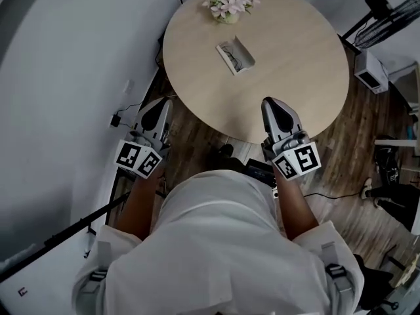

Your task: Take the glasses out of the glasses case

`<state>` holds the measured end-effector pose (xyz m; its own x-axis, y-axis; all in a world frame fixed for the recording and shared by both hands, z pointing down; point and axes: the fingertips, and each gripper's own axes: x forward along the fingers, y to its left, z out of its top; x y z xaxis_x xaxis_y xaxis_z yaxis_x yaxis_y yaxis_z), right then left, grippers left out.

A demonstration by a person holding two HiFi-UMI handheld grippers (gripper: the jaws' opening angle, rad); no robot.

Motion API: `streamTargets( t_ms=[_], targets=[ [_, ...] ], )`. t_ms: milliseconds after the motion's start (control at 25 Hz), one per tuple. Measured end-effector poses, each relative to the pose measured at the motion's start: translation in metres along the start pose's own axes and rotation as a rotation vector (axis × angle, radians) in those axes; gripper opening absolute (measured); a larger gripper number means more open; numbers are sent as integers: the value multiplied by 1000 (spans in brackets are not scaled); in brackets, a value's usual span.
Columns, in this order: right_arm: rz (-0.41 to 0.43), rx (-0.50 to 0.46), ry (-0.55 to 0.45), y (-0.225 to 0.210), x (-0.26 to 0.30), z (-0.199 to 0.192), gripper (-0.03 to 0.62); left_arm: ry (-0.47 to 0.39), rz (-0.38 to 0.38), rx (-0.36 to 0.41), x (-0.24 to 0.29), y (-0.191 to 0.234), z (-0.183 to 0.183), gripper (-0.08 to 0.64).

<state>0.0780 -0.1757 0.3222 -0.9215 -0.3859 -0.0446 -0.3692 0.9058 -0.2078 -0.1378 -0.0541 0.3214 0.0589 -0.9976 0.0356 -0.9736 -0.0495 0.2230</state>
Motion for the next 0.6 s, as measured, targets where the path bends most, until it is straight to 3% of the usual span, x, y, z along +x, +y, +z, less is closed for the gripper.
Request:
streamTargets(
  t_ms=[280,440,600],
  targets=[
    [-46,4,17,-64,66,-9,26,-8,-38,4,95,56,9,12],
    [-50,-20,23,-68,73,3,25,5,-90,19,121,54,28,12],
    [-62,-13,94,-81,79,-19,26,43,-142,79,152,55,25,12]
  ],
)
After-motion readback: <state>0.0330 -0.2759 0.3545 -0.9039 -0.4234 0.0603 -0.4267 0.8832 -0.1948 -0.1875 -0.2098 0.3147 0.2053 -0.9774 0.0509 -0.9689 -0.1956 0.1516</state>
